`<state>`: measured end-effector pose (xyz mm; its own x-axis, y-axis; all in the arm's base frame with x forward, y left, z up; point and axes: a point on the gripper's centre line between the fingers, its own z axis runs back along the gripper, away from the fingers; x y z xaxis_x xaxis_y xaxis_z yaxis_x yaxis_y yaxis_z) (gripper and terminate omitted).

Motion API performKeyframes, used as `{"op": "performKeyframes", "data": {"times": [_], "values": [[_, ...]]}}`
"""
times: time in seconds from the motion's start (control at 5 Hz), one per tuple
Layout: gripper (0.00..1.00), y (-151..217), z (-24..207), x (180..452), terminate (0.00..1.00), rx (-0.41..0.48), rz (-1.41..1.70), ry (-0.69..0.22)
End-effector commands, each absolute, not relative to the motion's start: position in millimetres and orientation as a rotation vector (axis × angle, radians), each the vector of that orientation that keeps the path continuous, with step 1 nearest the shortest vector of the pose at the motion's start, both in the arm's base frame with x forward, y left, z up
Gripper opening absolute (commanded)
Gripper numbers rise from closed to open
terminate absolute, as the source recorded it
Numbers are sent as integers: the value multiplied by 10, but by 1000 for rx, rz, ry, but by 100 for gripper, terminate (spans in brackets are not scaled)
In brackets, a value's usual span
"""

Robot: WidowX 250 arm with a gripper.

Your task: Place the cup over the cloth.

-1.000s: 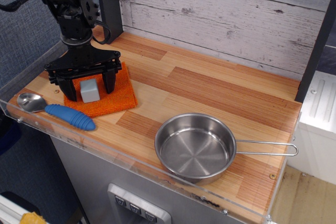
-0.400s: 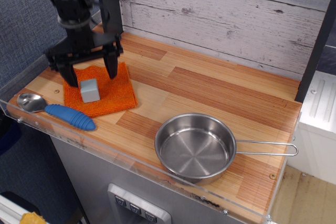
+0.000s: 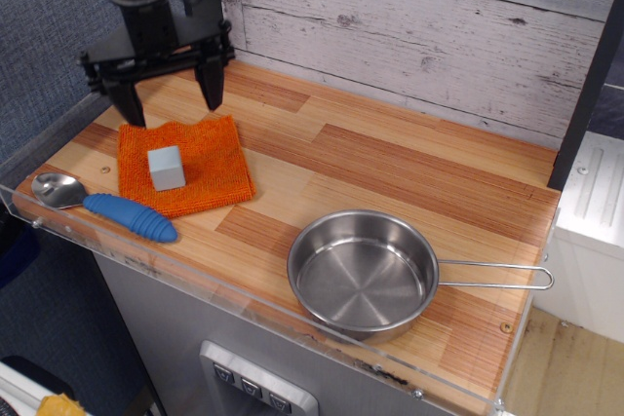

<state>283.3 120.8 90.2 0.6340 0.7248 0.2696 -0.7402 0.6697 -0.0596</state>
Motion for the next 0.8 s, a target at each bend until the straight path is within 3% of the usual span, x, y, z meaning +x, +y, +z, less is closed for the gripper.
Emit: {"op": "performKeyframes", "data": {"times": [0.0, 0.4, 0.6], "values": [[100, 1144, 1229, 2844, 0, 67, 875, -375], [100, 1144, 1229, 2844, 0, 67, 875, -375], [100, 1144, 1229, 2844, 100, 67, 875, -375]]}}
